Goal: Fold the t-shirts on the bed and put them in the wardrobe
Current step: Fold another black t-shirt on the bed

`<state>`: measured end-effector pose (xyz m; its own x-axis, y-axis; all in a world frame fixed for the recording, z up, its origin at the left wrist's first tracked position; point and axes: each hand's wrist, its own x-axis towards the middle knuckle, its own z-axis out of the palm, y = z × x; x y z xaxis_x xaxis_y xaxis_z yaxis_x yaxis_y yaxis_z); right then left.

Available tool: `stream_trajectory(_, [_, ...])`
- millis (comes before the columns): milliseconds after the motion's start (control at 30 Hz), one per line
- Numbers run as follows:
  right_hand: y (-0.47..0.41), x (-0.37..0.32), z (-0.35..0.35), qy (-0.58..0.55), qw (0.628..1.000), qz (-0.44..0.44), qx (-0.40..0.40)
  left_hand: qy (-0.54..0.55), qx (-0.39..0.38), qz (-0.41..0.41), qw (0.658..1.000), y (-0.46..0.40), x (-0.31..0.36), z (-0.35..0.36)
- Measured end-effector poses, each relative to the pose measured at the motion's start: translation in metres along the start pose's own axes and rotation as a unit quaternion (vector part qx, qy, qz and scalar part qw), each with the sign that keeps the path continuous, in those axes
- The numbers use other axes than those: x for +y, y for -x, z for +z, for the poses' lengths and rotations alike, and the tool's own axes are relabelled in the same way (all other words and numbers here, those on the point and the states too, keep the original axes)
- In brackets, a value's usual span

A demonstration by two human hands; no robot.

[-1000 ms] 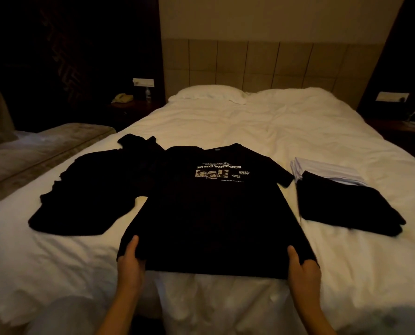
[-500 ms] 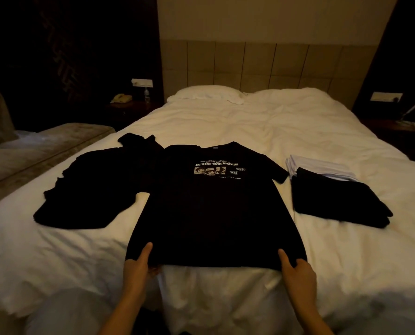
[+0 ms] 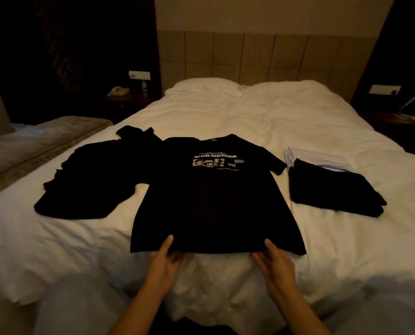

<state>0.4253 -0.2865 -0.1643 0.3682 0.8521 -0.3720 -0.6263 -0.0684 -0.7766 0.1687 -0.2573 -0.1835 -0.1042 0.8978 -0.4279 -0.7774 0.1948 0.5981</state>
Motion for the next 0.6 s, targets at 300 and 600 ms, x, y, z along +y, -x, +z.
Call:
stream_trajectory(300, [-0.009,0.003,-0.006,0.004,0.998,-0.040,0.052,-0.085,0.028,0.087,0.992,0.009,-0.003,0.003])
stream_trajectory(600, [-0.012,0.009,-0.017,0.068,0.994,-0.055,0.061,-0.139,0.006,0.060,0.989,0.012,-0.007,0.003])
